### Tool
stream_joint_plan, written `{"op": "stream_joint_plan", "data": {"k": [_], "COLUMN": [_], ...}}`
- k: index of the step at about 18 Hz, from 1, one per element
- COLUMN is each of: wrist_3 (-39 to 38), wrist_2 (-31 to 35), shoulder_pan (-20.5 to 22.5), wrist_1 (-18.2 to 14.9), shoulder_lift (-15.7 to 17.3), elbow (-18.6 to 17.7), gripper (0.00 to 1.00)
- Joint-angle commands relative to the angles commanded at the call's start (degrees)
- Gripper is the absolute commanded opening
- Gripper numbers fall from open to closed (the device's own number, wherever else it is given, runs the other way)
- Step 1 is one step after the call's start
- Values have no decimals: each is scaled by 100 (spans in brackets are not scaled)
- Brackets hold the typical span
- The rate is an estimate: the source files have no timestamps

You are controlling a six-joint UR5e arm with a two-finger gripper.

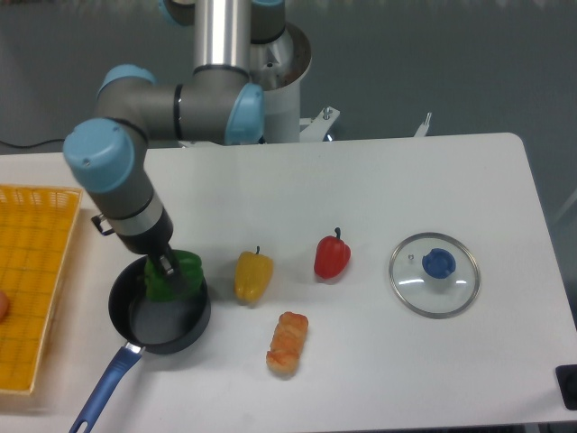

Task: Place the green chilies in the pot
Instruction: 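Lift the green pepper and carry it over the dark saucepan, then lower the green pepper into the saucepan and open the gripper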

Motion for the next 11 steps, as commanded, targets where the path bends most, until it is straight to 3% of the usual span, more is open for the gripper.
{"op": "stream_joint_plan", "data": {"k": [11], "wrist_3": [-167], "wrist_2": [9], "shoulder_pan": [-123], "wrist_1": [96], "shoulder_lift": [-343], "elbow": [97], "gripper": [43]}}
